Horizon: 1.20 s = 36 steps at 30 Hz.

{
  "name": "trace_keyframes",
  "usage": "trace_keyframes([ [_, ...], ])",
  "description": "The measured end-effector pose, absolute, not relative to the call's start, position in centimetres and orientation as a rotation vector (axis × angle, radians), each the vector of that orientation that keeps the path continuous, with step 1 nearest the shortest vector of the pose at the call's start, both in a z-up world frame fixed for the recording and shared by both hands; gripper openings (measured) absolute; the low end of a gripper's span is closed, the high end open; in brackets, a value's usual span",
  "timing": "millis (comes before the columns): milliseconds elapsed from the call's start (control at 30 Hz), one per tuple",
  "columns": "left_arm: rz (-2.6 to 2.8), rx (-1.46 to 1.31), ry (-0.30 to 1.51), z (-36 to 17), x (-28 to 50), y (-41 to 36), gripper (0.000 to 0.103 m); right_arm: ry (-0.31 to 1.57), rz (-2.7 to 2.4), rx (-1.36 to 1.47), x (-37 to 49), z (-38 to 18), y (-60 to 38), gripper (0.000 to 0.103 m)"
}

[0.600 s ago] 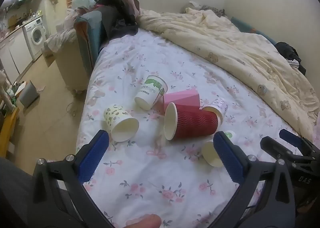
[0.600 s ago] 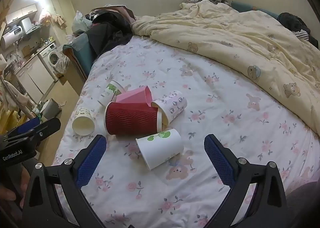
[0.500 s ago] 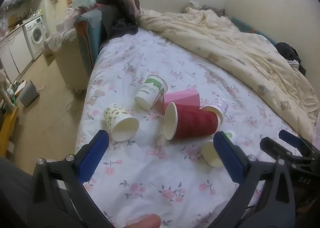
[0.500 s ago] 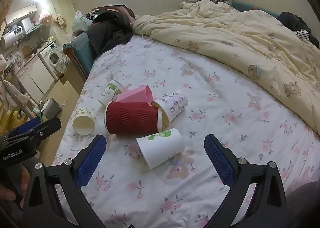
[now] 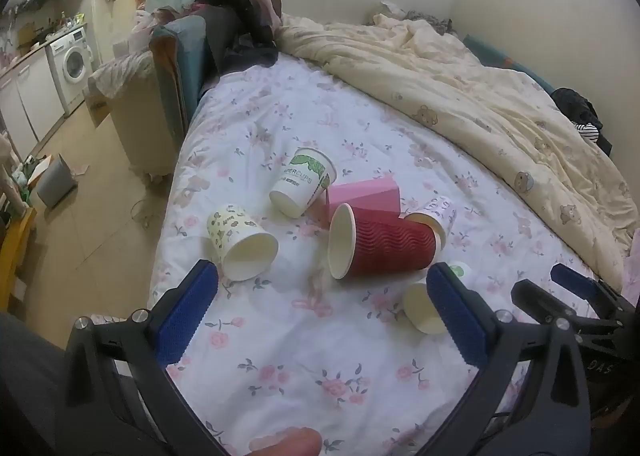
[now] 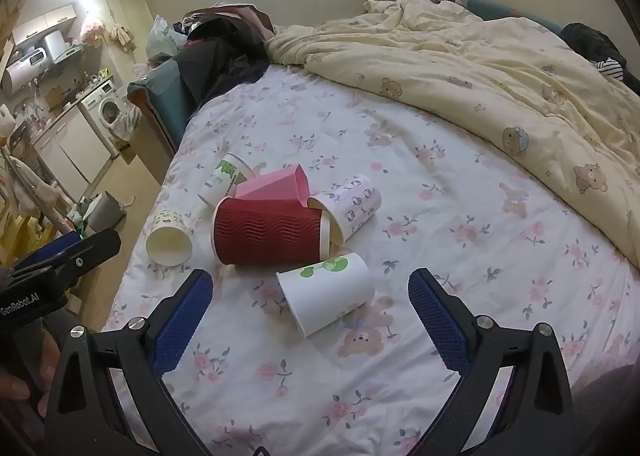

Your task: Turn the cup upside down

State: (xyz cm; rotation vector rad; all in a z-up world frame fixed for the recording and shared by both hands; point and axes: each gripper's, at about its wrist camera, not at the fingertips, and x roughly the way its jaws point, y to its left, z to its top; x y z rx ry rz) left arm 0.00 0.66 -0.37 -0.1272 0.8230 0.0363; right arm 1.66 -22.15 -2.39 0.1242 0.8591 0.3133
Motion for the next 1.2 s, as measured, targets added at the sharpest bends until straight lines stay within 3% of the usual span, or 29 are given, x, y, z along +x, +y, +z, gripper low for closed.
trace_keyframes([
  [1200, 0.030, -0.143, 0.832, -0.64, 0.27, 0.23, 0.103, 0.872, 0.324, 0.130, 1.78, -2.68, -21.91, 0.101],
])
